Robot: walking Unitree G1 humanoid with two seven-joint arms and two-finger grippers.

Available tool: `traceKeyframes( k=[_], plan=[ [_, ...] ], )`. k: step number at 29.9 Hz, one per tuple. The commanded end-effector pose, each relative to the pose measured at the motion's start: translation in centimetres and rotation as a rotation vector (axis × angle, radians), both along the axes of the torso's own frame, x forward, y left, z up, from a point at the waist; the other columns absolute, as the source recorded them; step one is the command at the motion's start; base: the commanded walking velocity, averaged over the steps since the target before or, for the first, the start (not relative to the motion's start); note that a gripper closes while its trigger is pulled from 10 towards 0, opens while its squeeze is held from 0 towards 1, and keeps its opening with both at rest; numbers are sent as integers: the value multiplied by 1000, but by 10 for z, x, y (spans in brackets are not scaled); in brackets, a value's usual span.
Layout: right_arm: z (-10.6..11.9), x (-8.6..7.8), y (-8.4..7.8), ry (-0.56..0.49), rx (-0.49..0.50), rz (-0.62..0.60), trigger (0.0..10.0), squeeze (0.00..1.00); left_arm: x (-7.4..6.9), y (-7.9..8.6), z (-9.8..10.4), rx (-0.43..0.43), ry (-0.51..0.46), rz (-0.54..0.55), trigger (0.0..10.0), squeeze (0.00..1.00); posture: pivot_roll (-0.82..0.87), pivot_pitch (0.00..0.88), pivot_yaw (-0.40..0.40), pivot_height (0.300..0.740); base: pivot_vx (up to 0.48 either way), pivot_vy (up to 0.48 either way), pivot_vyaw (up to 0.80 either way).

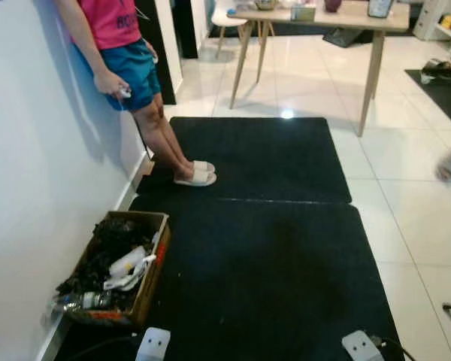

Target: Restocking fridge

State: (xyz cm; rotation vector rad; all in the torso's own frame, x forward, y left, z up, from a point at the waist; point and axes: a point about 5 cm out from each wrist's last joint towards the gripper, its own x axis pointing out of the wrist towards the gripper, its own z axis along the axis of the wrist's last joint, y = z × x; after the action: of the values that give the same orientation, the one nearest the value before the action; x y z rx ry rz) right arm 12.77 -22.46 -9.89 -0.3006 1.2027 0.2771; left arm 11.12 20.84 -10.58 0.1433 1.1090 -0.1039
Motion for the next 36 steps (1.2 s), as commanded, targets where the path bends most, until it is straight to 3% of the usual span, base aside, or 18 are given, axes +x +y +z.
traceKeyframes(
  k=[1, 36],
  plan=[
    [-1, -1, 3, 2, 9, -12, 10000, 0, -13, -7, -5, -20, 50, -9, 10000, 0, -82, 0, -32, 740, 352, 0, 0],
    [-2, -5, 1, 21, -12, -25, 10000, 0, -11, -6, -4, -22, 47, -24, 10000, 0, -78, 0, -33, 740, 365, 0, 0]
  ],
)
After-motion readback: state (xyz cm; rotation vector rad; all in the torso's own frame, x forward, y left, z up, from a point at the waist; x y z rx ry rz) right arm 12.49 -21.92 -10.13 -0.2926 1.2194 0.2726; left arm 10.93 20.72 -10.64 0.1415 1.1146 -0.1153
